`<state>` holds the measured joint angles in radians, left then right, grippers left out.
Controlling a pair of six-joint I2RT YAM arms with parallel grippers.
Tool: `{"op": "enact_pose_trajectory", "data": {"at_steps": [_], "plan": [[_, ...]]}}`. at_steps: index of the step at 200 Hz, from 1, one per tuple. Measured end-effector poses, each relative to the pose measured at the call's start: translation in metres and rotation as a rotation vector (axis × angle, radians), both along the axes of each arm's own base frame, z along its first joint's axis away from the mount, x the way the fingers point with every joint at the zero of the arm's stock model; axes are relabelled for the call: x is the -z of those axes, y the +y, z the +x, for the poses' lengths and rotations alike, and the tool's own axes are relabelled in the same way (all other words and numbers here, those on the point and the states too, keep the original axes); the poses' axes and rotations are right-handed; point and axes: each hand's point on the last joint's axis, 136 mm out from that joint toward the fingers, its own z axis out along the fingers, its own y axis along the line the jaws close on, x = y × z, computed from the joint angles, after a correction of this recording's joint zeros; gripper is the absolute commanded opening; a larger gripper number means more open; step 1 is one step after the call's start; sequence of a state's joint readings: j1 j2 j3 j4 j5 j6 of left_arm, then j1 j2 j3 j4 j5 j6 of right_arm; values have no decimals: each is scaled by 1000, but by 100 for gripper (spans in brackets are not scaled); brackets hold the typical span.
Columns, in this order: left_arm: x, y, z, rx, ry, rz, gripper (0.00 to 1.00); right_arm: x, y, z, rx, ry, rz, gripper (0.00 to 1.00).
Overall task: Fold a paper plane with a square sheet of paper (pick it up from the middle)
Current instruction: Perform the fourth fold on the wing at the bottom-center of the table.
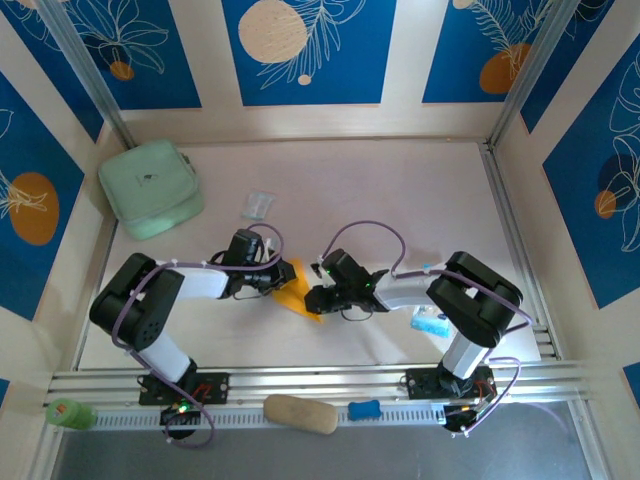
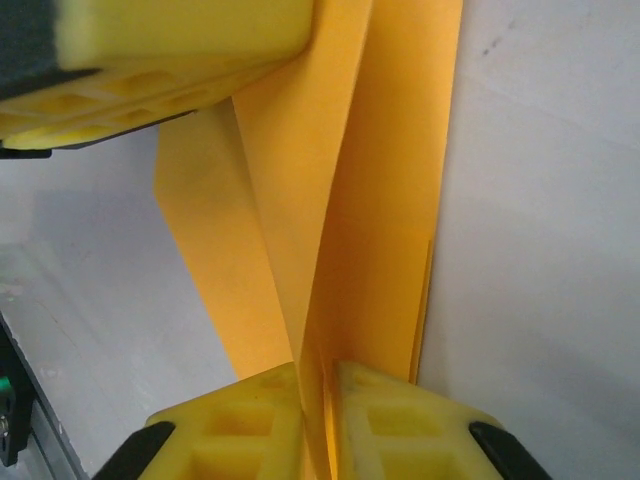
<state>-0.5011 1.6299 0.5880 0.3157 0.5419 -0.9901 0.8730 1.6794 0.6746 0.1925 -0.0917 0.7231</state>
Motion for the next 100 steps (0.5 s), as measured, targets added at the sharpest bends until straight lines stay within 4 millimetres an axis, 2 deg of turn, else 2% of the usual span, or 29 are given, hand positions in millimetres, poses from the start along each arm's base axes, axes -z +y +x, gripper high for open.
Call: {"op": "enact_pose_trajectory", "data": {"at_steps": [47,100], "plan": [[1,-3,2,6,1,-2,12,2,0,1,11,54,16,7],[-2,-1,-2,15,-4,19,14,2,0,1,30,119,44,7]]}}
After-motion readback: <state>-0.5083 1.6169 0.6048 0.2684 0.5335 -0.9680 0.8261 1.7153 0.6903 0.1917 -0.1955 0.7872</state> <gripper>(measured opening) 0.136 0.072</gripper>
